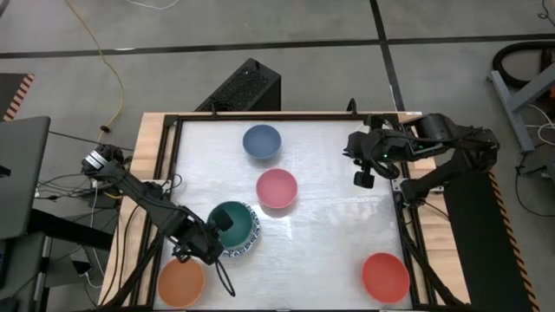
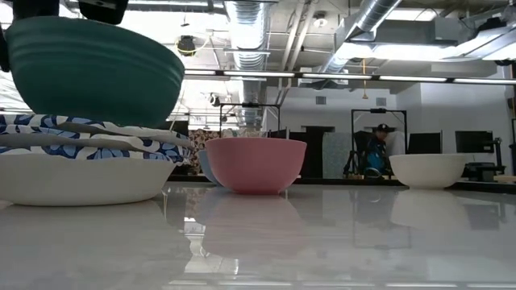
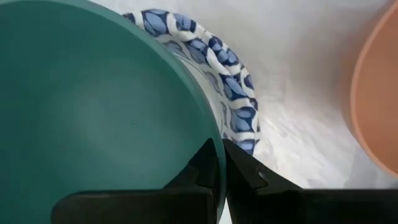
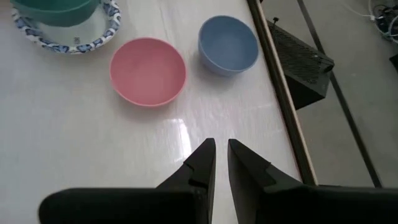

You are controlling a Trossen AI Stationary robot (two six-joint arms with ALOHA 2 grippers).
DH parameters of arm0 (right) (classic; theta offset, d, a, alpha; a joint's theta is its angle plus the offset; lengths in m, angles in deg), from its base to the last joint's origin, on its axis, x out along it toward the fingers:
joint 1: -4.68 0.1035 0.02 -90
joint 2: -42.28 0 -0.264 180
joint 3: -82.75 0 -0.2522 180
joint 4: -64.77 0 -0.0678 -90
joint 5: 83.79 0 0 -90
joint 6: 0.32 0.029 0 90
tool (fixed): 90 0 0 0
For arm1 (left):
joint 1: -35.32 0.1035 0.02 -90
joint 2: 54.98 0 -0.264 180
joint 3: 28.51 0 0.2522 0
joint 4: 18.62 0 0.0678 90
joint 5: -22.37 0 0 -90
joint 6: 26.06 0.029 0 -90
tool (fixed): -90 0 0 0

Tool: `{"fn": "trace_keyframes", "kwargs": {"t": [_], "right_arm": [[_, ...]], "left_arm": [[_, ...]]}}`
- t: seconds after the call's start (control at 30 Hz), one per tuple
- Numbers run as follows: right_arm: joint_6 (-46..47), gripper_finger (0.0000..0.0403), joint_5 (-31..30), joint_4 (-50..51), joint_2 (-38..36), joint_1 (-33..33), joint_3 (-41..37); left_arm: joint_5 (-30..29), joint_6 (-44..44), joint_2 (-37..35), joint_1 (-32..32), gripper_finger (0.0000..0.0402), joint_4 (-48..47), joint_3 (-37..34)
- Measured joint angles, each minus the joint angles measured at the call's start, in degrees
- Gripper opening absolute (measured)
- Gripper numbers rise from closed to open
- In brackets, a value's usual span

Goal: Nest bowls inside each other
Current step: Stack the green bowl on top of the patterned white paper bowl

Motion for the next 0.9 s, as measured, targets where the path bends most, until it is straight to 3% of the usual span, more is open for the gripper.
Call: {"fn": "trace_keyframes", "kwargs": {"t": [0.9], "right_arm": [[0.03,0.0064,0.39,-0.02,0.02,1.90,0.00]], "left_arm": [[2.40,9.05,-0.04,0.59,0.0000,2.10,-3.58]]}}
